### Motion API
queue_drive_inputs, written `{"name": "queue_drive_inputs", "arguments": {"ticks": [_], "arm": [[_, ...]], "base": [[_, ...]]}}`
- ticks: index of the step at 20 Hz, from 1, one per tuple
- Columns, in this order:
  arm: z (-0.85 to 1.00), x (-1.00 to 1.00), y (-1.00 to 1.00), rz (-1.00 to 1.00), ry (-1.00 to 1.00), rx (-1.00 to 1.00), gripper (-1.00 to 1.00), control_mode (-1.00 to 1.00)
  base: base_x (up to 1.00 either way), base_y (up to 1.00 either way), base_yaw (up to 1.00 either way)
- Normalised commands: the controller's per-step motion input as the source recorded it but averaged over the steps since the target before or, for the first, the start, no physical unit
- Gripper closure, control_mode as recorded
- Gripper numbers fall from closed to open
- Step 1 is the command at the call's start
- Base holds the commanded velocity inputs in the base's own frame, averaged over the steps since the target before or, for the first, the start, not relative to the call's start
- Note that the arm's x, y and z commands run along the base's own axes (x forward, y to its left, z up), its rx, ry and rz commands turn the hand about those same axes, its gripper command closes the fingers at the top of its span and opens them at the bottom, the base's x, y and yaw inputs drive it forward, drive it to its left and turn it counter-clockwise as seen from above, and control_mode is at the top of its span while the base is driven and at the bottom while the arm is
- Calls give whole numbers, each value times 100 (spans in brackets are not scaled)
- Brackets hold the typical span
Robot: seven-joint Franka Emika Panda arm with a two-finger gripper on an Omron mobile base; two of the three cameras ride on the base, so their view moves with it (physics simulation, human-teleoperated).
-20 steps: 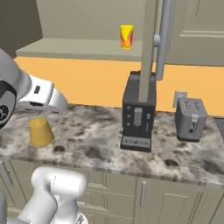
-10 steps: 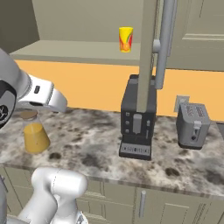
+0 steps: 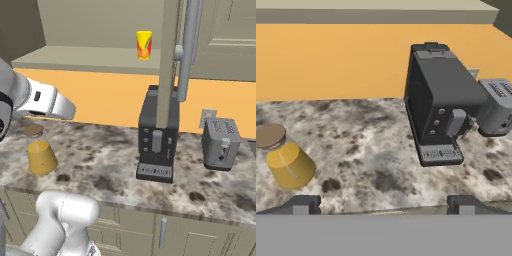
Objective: There is a tray on the dining counter. Grab the cup, mug, and pitcher and place them on the tray. The pitcher may be placed next to the tray if it cannot fit the tray.
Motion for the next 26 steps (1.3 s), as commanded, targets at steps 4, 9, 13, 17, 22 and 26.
{"name": "queue_drive_inputs", "arguments": {"ticks": [4,9,13,17,22,26], "arm": [[65,-6,-6,-11,-24,-5,-100,-100],[62,16,-16,-9,-14,-1,-100,-100],[29,55,-33,-4,-2,0,-100,-100],[17,73,-39,-4,0,0,-100,-100],[0,64,-21,-4,-3,0,-100,-100],[0,65,-12,-2,-7,0,-100,-100]], "base": [[0,0,0],[0,0,0],[0,0,0],[0,0,0],[0,0,0],[0,0,0]]}}
